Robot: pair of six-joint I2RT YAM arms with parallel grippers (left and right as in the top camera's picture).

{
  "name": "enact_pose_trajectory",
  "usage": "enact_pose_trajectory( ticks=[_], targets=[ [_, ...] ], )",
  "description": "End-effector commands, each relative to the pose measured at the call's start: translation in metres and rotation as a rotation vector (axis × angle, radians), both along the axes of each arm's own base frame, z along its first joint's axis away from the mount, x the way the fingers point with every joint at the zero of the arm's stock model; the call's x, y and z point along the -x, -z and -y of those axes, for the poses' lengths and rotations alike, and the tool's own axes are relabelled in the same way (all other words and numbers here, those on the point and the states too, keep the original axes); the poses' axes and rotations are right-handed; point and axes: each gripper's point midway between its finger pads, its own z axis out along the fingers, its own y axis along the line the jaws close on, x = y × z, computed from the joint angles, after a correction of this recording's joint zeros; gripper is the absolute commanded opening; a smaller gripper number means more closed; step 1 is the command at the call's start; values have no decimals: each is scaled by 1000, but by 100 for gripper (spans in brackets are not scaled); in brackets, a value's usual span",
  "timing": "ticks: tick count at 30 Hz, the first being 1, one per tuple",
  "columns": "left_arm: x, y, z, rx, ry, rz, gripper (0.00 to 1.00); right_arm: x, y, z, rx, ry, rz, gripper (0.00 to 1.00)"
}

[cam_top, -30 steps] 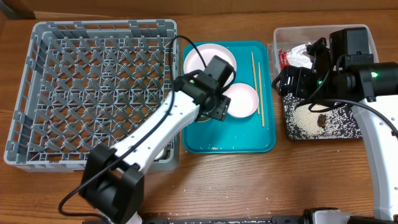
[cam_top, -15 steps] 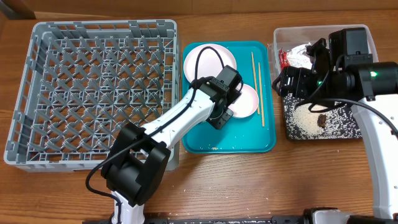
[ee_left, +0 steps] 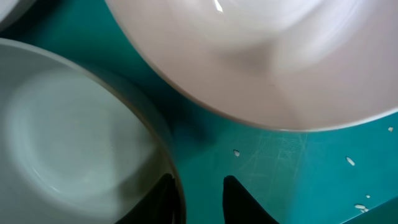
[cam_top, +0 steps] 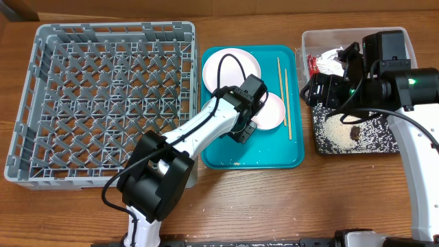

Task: Sort waste into correct bins and load items into the dishwasher
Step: 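Grasp the rim of the white bowl with the left gripper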

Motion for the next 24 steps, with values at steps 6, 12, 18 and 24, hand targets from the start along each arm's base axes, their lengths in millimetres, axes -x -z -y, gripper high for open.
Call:
enact_pose_trajectory(
  ticks=[6, 12, 18, 24],
  targets=[
    [56, 0, 16, 54, 23, -233, 25, -1, 1, 3, 10, 8, 3, 100],
    [75, -13, 31, 31, 82, -257, 25, -2, 0, 3, 10, 8, 6, 100],
    [40, -87, 47, 86, 48, -143, 40, -2, 0, 3, 9, 8, 5, 100],
    [-15, -105, -14, 62, -76, -89, 63, -1, 1, 3, 10, 7, 3, 100]
  ],
)
